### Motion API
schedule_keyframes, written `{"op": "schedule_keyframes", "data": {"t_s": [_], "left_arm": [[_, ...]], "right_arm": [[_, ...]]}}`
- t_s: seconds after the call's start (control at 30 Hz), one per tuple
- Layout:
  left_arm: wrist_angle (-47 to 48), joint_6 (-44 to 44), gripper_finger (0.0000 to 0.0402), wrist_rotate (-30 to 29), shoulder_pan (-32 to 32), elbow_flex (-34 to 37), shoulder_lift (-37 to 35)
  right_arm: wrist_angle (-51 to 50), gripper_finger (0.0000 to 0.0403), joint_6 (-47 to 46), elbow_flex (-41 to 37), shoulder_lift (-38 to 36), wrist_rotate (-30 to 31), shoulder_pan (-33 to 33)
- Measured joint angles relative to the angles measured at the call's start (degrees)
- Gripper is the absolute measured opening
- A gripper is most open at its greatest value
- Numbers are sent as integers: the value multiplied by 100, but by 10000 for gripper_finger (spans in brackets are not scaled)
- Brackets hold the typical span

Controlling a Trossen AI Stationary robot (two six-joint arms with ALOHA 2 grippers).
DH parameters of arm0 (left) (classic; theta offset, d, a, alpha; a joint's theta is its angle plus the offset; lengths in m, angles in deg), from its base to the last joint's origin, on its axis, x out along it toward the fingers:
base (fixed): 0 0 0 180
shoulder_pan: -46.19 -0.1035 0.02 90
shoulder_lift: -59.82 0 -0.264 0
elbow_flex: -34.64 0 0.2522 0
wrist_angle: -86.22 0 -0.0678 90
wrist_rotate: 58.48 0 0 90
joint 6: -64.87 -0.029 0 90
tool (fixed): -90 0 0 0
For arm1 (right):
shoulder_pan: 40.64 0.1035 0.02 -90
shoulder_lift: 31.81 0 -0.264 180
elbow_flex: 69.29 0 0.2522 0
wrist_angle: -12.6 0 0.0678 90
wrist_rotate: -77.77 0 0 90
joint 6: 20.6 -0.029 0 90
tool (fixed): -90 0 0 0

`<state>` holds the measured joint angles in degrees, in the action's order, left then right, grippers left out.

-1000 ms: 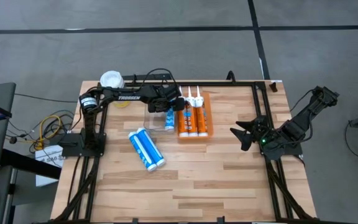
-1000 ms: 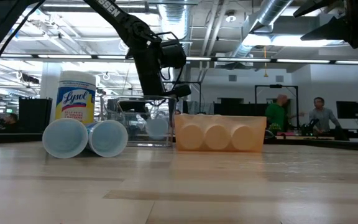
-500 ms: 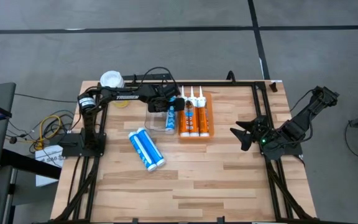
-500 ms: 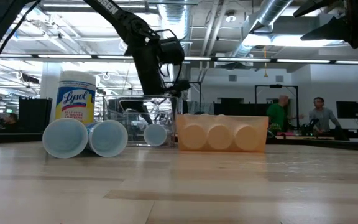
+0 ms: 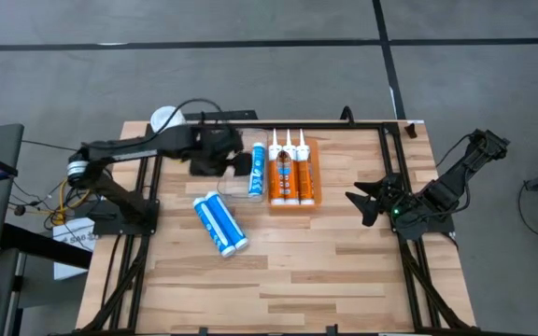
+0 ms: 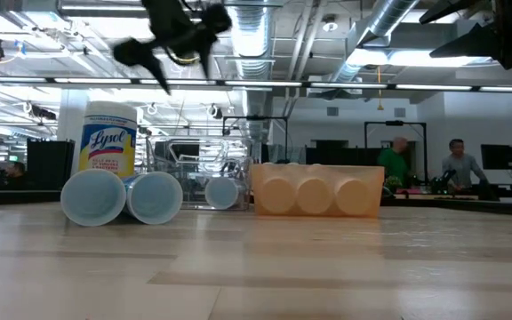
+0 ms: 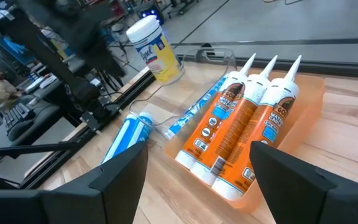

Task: Pick & place silicon tubes, Sealant and Lysol wipes
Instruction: Put the left blue sealant into the transparent bin

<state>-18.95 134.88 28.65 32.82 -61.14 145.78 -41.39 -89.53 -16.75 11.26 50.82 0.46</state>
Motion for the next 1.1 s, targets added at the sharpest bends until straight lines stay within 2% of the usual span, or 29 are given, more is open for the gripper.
{"op": "schedule_keyframes", "data": {"t_s": [0.2,0.4,0.63,0.73,0.97,1.1], "left_arm": [[1354,2010,307,-451,1270,54,27],[1280,3721,307,-644,2152,486,218],[773,5119,307,-584,2642,1416,191],[270,5545,307,-507,2746,1812,190],[-1076,6139,307,-388,2765,2699,194],[-1096,6460,307,-400,2767,2905,194]], "right_arm": [[0,276,0,0,-2,1,1],[0,276,5,0,0,-7,2],[-2,276,13,0,-2,-57,82],[-2,276,19,0,-2,-55,165],[-2,276,42,0,-2,-55,240],[-2,276,44,0,-2,-55,240]]}}
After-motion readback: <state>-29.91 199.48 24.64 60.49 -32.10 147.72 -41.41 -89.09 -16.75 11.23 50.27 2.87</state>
